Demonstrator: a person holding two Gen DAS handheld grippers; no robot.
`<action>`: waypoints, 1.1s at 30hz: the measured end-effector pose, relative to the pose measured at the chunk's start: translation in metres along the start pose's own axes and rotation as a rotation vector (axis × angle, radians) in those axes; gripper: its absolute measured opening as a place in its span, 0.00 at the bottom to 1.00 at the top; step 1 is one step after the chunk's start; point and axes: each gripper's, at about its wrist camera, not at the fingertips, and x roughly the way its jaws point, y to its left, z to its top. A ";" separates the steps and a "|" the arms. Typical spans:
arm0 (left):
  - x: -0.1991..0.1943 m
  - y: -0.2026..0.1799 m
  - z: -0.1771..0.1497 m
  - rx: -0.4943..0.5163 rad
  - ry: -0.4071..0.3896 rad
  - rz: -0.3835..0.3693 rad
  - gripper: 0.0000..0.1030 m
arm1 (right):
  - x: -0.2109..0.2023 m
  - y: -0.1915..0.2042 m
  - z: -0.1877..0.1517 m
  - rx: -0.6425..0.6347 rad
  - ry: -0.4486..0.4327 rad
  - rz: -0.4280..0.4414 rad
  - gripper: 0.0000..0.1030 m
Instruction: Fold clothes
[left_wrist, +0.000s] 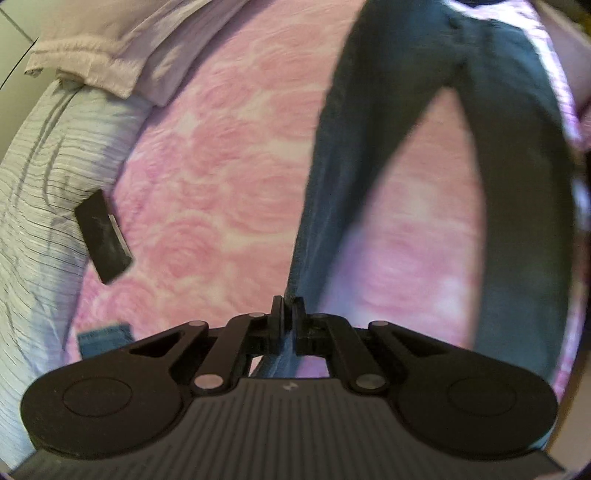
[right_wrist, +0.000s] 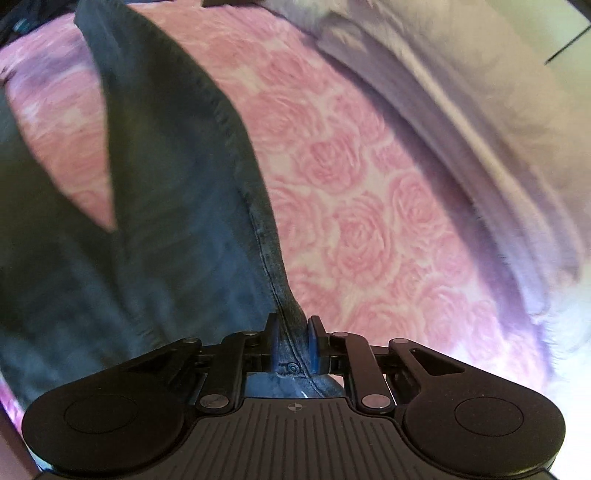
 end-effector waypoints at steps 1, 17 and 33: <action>-0.011 -0.017 -0.008 0.004 -0.004 -0.012 0.01 | -0.012 0.019 -0.006 -0.001 -0.004 -0.026 0.13; -0.012 -0.256 -0.079 -0.056 0.046 0.037 0.01 | -0.016 0.204 -0.130 -0.081 0.069 -0.030 0.08; 0.008 -0.355 -0.121 -0.034 0.191 0.153 0.12 | -0.005 0.236 -0.159 -0.130 0.156 -0.091 0.10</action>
